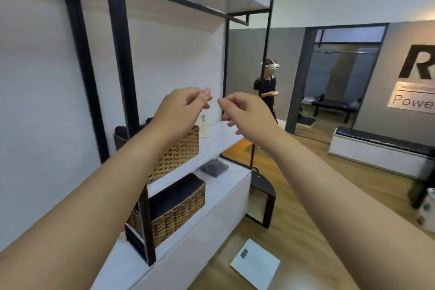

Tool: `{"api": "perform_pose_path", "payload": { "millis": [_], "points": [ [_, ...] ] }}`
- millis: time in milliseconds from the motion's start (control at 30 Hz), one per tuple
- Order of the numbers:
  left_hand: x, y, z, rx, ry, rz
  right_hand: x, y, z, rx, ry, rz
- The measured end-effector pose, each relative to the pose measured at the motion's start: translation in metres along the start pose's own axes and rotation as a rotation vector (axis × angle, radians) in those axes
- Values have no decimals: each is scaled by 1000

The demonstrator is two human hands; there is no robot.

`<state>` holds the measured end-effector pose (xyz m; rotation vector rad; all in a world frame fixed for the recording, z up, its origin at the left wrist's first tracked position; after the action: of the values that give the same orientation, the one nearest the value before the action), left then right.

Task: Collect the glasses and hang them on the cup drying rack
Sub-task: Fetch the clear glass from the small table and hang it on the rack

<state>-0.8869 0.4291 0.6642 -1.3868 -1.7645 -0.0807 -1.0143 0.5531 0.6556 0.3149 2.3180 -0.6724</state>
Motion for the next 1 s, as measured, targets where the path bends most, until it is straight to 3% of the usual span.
{"api": "perform_pose_path", "payload": {
  "millis": [433,667,1000],
  "points": [
    [31,-102,174,-252,252,185,120,85,-132,320,-40,228],
    [26,-191,262,-457,394,199,192,82,-180,501,-21,440],
    [67,-301,369,-699,476,328,265,89,-255,772,104,600]
  ]
}}
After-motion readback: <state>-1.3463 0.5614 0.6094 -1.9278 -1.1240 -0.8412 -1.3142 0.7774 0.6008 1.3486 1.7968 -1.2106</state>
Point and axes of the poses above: each hand's wrist, its own y-axis away from the middle knuckle, its own z-axis out of the palm, x = y × z, the point moved 4 cm from there along -y, towards the middle knuckle, and after that the axes turned 15 degrees about -x, right-handed, at the moved point
